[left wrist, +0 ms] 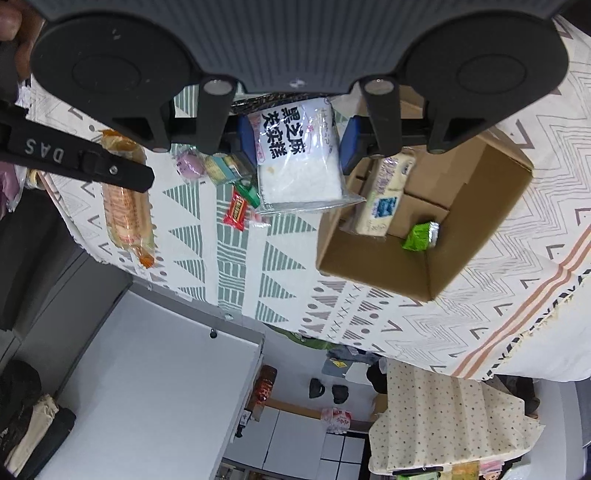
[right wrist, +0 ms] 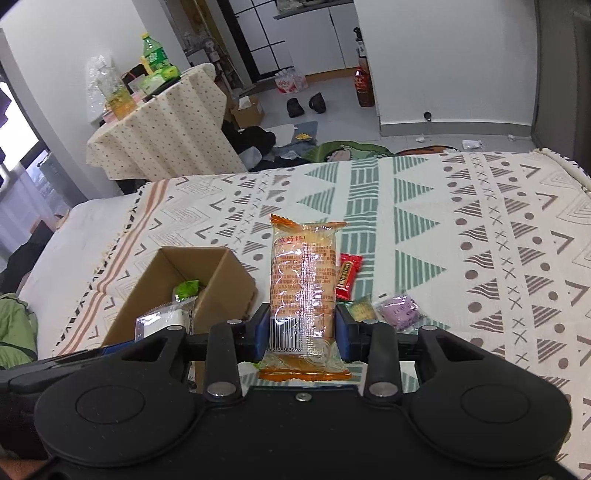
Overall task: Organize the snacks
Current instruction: 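Carry both packs over the box and open both tools to drop them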
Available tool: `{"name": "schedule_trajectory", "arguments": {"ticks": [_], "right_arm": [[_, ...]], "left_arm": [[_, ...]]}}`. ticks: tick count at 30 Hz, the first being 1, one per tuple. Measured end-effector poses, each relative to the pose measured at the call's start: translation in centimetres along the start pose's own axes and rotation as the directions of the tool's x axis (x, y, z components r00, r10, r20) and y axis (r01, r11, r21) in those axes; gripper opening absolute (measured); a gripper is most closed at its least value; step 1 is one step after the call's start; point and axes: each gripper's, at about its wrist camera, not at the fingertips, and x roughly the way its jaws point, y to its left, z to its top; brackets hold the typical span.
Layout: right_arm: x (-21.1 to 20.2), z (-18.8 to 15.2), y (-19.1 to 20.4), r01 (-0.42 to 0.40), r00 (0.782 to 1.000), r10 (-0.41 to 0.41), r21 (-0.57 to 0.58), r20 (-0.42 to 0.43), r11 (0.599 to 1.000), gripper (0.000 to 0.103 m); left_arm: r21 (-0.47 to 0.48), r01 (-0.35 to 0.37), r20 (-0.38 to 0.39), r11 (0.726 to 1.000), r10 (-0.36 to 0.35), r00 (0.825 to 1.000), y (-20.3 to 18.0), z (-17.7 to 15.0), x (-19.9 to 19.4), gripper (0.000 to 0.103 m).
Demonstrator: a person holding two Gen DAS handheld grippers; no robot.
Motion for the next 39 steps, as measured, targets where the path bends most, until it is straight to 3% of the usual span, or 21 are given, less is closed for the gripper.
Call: {"name": "schedule_trajectory", "arguments": {"ticks": [23, 39], "right_arm": [[1.9, 1.9, 4.1, -0.098, 0.995, 0.099, -0.036, 0.032, 0.995, 0.035], [7.4, 3.2, 7.5, -0.133, 0.991, 0.132, -0.035, -0.039, 0.990, 0.035]], "left_arm": [[-0.049, -0.016, 0.039, 0.999, 0.018, 0.999, 6.6, 3.5, 0.0, 0.046], [-0.125, -0.036, -0.038, 0.992, 0.031, 0.999, 11.3, 5.1, 3.7, 0.048]]}}
